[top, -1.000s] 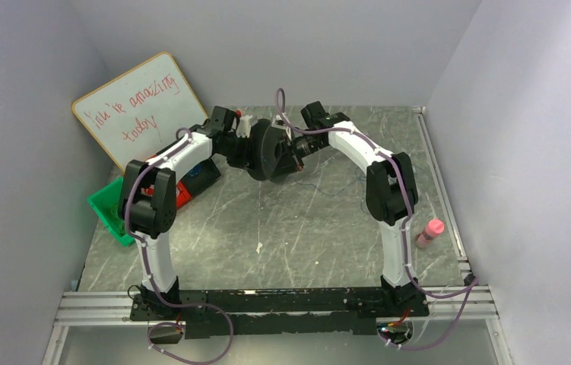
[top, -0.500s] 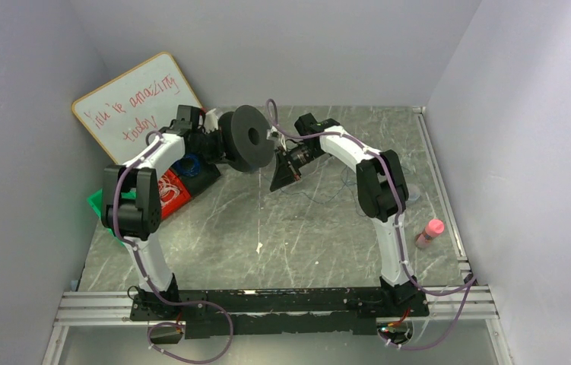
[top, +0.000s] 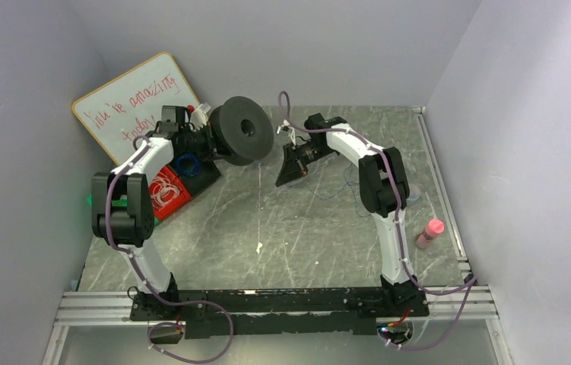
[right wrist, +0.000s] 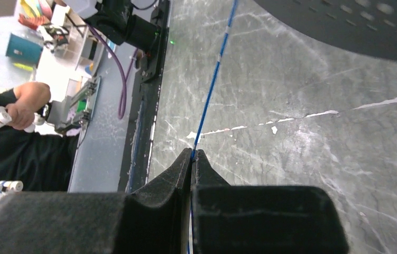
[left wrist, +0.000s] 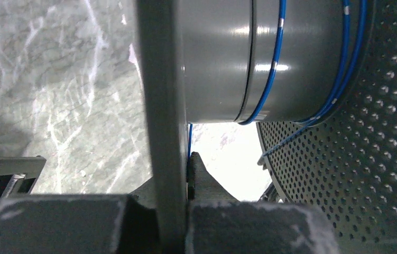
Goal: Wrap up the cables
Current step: Wrap the cable around the cable reel.
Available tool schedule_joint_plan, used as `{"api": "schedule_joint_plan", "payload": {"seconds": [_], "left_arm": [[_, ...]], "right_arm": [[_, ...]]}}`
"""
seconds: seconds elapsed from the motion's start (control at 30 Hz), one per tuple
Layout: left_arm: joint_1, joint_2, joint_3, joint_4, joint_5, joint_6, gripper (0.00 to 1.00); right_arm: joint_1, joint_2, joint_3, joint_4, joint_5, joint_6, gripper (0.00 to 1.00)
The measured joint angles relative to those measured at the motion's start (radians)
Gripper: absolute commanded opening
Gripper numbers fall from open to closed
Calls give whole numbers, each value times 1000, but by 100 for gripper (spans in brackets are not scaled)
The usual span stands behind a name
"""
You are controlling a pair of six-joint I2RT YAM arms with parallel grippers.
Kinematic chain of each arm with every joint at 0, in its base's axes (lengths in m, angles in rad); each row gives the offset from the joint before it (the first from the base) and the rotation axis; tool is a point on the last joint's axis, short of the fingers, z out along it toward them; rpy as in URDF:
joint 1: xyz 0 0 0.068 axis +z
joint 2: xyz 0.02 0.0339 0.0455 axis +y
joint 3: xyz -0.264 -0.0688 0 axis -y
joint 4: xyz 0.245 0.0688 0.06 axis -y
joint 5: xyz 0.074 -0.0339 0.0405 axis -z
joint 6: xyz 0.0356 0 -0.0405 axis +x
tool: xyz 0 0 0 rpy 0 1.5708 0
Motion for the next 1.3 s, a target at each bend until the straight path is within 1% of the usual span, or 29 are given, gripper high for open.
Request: {"api": "schedule_joint_plan", "payload": {"seconds": [0.13, 0.27, 0.53, 0.83, 1.03, 1.17, 1.3], "left_arm": [[8, -28, -1, 31, 37, -7, 2], [10, -29, -1, 54, 74, -8, 2], [10, -29, 3, 53, 131, 6, 2], [-16, -29, 19, 53, 136, 47, 2], [-48, -29, 26, 46, 144, 90, 2], [-74, -29, 48, 9, 143, 141, 2], [-108, -29, 89, -34, 133, 210, 2]], "right_arm": [[-42, 0, 0, 3, -51, 18, 4], [-95, 0, -14, 32, -96, 71, 4], [-214, 0, -143, 236, -193, 294, 4], [-284, 0, -164, 332, -219, 415, 4], [-327, 0, -193, 403, -223, 495, 0], [-343, -2, -217, 468, -212, 565, 0], [-359, -12, -256, 555, -204, 672, 0]]}}
